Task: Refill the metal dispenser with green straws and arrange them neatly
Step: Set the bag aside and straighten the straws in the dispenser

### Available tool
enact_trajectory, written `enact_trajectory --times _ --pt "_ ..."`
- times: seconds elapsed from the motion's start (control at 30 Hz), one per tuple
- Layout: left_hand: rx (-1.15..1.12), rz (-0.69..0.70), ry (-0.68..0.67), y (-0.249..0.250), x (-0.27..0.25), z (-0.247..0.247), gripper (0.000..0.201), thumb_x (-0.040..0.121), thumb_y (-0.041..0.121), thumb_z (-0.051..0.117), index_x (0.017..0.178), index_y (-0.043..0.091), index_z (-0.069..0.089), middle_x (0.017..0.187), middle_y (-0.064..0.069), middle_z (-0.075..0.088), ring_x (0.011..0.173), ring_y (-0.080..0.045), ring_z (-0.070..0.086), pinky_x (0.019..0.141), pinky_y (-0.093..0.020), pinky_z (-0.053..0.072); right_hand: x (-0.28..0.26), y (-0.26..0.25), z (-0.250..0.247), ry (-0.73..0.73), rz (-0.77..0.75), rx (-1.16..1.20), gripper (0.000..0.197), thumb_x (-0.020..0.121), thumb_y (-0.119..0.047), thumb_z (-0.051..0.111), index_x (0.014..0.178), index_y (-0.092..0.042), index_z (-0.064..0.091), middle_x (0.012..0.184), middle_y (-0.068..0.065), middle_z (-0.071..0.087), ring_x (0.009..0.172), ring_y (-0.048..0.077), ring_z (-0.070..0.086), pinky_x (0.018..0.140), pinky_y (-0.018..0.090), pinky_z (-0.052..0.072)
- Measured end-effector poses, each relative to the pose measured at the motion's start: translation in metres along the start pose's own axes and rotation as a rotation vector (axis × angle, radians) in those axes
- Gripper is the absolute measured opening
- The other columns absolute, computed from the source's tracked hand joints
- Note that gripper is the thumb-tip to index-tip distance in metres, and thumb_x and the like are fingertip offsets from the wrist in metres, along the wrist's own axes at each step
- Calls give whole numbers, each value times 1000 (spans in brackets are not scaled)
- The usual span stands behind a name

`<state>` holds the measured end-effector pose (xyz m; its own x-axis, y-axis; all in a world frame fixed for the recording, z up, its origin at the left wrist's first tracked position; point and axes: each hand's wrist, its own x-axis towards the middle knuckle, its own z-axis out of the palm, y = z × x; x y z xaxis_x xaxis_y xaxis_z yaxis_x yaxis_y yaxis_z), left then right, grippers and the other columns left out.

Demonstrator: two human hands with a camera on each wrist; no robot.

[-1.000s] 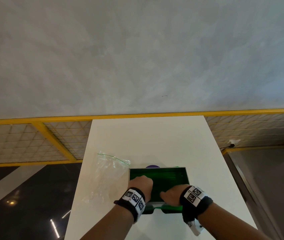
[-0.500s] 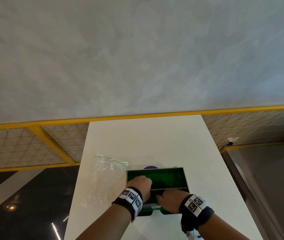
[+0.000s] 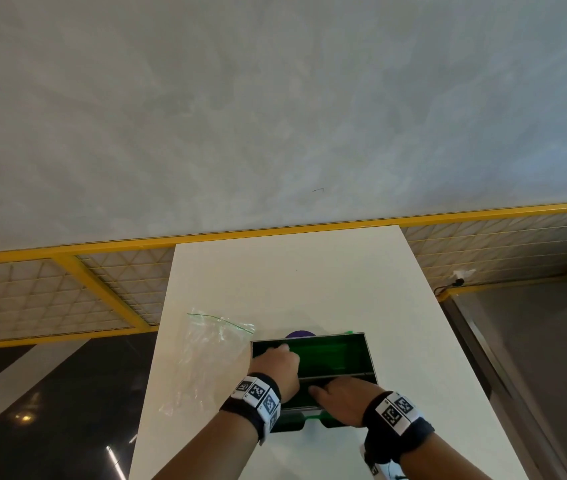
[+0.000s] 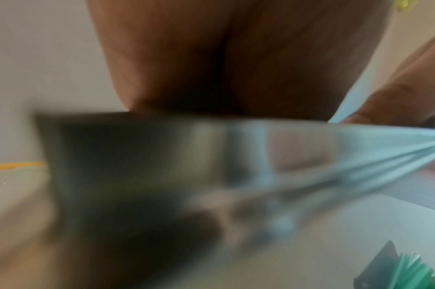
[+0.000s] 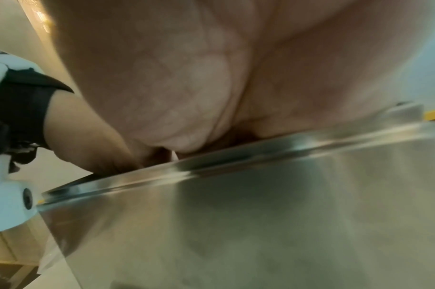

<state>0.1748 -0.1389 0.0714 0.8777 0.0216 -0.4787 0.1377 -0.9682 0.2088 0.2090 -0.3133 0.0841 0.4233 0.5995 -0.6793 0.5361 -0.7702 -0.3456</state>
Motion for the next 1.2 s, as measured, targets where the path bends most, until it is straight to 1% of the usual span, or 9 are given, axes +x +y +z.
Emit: enact_trajectory --times 0.1,0.2,0.33,0.43,0.57,0.73,0.87,1.0,1.2 --pt "-28 -4 23 1 -1 -1 19 93 14 51 108 13 63 120 -9 55 113 -33 54 94 -50 51 4 7 1 24 -58 29 43 103 -45 30 100 -12 57 93 12 64 86 32 62 78 41 51" --pt "-73 -17 69 2 -2 -1 20 92 14 51 108 14 62 123 -7 56 115 -32 54 94 -48 51 -1 11 -7 121 -72 40 48 99 -50 35 94 -15 67 91 4 68 82 20 65 79 37 53" --pt "-44 -1 7 3 -6 -1 18 94 18 50 107 15 62 116 -6 59 107 -31 62 92 -46 53 -11 25 -57 345 -7 299 21 98 -24 54 97 -19 75 92 -4 72 81 10 67 75 25 52" --pt "-50 6 18 6 -9 -6 18 98 18 44 104 13 60 113 -6 57 103 -30 60 92 -46 52 5 55 -110 535 34 372 24 94 -8 55 97 -21 76 97 -5 72 83 8 68 79 26 56" --pt "-28 17 26 5 -17 -13 20 101 21 46 102 12 63 108 -7 59 95 -30 62 85 -43 54 57 90 -151 237 82 26 26 97 -7 54 109 -18 74 114 -3 70 104 16 64 88 24 46" --pt "-62 5 39 -1 -33 -14 23 102 21 41 95 14 62 95 -4 64 84 -25 62 81 -40 55 114 131 -133 -71 22 -276 29 90 -9 70 117 -20 72 128 -1 64 117 17 59 103 31 44" --pt "-150 7 42 -9 -39 -4 27 104 23 40 103 16 66 100 -2 65 90 -21 63 84 -35 54 147 131 -107 -133 -101 -380 48 86 -21 75 129 -37 62 110 -6 55 98 15 52 97 32 46" --pt "-150 41 41 -6 -36 -2 28 105 26 40 102 17 66 100 -1 65 89 -19 61 79 -29 47 165 130 -90 -138 -195 -442 44 91 -9 66 127 -34 68 120 1 62 108 22 62 95 39 53" --pt "-132 45 28 0 -31 4 29 104 31 39 98 21 66 97 4 65 88 -16 62 93 -35 47 165 132 -87 -87 -171 -505 10 92 -25 58 89 -29 66 104 -6 63 96 23 63 84 43 57"
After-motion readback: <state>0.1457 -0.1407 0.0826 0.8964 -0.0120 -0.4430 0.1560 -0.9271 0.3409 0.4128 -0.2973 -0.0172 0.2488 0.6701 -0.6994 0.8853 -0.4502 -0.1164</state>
